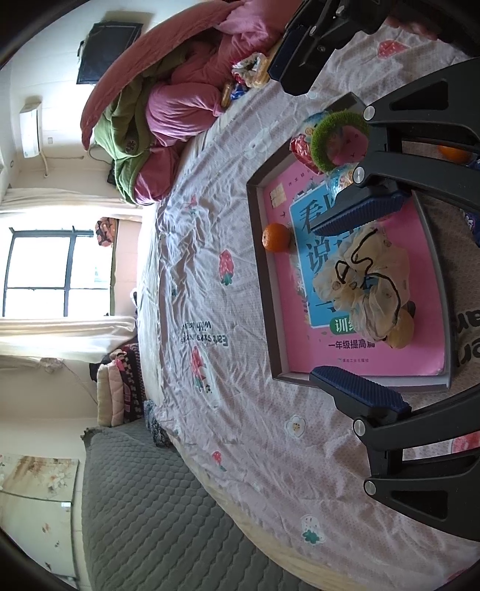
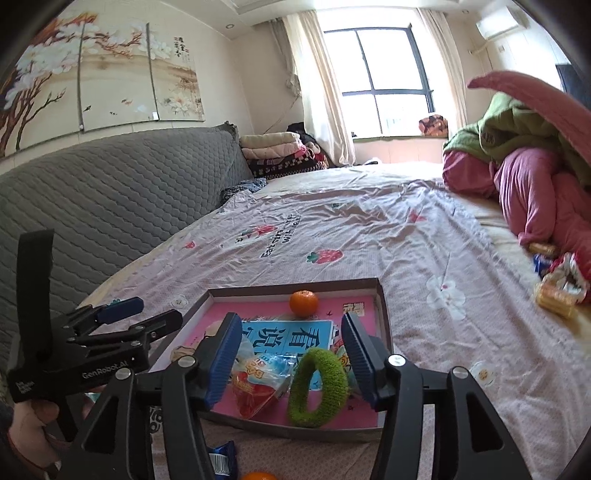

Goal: Organize objects
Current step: 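Open both grippers and pull them back from the tray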

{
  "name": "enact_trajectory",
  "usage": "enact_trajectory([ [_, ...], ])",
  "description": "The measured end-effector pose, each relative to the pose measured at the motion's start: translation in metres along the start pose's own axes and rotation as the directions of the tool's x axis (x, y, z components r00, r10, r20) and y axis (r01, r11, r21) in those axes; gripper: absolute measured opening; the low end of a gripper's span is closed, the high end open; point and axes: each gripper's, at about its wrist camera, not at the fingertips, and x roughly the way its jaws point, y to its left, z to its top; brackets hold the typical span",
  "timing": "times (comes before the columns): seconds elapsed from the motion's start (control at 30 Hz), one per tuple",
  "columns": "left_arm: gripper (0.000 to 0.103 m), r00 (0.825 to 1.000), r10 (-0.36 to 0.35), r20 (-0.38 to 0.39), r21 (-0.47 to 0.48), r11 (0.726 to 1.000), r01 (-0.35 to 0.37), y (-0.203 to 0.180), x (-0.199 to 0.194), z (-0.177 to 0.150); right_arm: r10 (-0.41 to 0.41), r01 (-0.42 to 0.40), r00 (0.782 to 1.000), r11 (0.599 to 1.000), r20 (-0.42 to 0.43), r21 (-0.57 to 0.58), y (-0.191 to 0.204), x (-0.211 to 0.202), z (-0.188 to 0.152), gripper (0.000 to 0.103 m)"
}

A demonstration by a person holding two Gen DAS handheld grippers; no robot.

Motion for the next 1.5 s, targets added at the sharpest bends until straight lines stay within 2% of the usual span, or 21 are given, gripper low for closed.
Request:
enact_trajectory([
  [0.1,0.075,1.000,0.004,0.004,0.002,1.000,-0.004,0.000,-0.003,-0.001,-0.004,0.004,1.000,1.000,0.007,-0.026,0.004,-0.002,0.000,0.063],
  [0.47,0.077,0.998,0.025,0.051,0.013,1.000,-0.026,0.001,-0.020,-0.001,-0.002,0.003,0.998,1.000,0.056,-0.028,0.004,-0.012,0.003,0.064],
  [0.63,0.077,0.998,0.012,0.060,0.009,1.000,-0.013,0.002,-0.030,-0.005,0.004,-0.002,0.997,1.000,0.075,-0.017,0.002,-0.019,0.002,0.065],
  [0.93,0.077,0.995,0.031,0.097,0.037,0.999,-0.035,-0.002,-0.053,-0.013,0.004,0.002,0.995,0.998,0.101,-0.057,0.011,-0.035,0.001,0.065],
  [1.5,0.078,0.992,0.002,0.126,0.020,1.000,-0.004,-0.007,-0.084,-0.027,0.025,-0.012,0.992,0.995,0.123,-0.099,0.020,-0.060,-0.004,0.066],
])
